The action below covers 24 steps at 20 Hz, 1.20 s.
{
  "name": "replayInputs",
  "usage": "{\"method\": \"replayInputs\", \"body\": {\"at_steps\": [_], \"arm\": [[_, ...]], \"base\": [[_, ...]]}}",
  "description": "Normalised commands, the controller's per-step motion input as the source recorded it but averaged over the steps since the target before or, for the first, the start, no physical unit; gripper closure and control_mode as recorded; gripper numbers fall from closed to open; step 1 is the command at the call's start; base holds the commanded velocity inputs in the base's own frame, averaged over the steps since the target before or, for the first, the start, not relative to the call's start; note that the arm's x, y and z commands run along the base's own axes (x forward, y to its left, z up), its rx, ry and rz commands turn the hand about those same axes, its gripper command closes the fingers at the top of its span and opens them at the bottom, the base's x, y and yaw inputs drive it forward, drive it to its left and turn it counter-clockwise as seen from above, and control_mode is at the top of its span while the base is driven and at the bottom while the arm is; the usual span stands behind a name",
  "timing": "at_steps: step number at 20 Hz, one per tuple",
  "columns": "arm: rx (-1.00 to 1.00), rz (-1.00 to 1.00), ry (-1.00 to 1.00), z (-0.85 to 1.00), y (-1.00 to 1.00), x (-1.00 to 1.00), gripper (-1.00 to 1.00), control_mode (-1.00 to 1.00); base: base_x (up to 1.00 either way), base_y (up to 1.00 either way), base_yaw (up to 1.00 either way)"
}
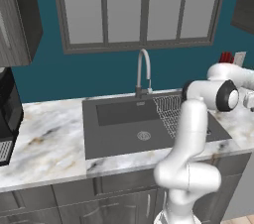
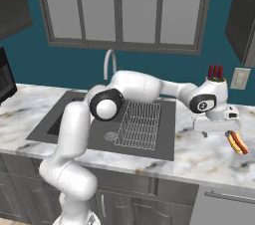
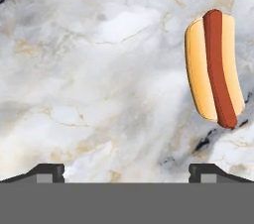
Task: Store the hot dog in the freezer for long-term storage. Close the freezer door after placing the cooked food.
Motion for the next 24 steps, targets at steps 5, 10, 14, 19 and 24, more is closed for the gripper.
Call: {"method": "replayInputs", "body": {"at_steps": [5,10,14,19,24], "arm": [[0.03,0.0,0.0,0.0,-0.33,0.0,-1.0,-1.0],[0.01,0.03,-0.06,-0.04,-0.07,0.07,-1.0,-1.0],[0.01,0.06,-0.12,-0.09,-0.2,0.11,-1.0,-1.0],[0.0,0.0,-0.02,-0.24,-0.34,0.01,-1.0,-1.0],[0.0,0.0,0.0,-0.24,-0.27,0.09,-1.0,-1.0]], "base": [[0.0,0.0,0.0],[0.0,0.0,0.0],[0.0,0.0,0.0],[0.0,0.0,0.0],[0.0,0.0,0.0]]}}
